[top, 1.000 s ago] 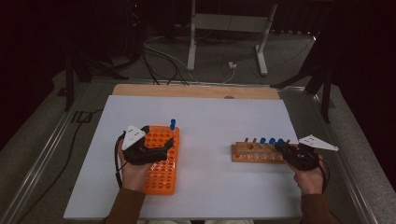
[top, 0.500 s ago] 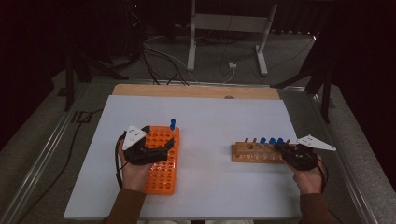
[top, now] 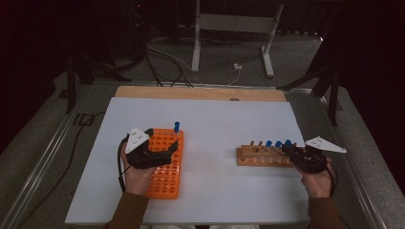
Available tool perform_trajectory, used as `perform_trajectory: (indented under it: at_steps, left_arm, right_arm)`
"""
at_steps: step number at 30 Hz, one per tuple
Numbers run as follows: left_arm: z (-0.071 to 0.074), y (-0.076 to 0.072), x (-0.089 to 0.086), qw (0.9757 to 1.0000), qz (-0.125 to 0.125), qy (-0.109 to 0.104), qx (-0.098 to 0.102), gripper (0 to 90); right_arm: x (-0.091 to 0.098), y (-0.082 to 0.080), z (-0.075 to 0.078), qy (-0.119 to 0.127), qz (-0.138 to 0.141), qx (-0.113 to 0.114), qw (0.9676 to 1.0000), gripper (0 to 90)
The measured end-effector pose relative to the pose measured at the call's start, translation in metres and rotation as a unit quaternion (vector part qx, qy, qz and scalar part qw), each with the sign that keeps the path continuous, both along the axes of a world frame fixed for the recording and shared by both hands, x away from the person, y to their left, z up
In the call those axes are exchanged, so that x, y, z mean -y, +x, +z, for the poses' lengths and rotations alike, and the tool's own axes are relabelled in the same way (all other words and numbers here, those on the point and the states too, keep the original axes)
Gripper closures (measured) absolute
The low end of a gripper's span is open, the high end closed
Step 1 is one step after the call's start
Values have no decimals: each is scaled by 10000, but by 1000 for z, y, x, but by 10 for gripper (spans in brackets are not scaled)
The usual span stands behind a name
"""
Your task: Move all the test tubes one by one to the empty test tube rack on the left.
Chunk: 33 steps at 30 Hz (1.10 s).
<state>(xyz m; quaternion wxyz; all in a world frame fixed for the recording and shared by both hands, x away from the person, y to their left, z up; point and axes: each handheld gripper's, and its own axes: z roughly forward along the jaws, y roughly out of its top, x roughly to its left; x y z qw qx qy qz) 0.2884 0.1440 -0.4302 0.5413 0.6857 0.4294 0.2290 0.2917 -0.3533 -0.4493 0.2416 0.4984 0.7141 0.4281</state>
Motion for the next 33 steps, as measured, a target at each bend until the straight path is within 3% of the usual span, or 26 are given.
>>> perform_trajectory:
  at_steps: [24,33]
  left_arm:
    - [-3,1,2,10000,-62,-3,-74,8]
    - [-4,1,2,9999,-67,-4,-79,8]
  right_arm:
    - [1,-10,41,65,-17,457,9989,770]
    - [-7,-19,59,26,146,642,9978,770]
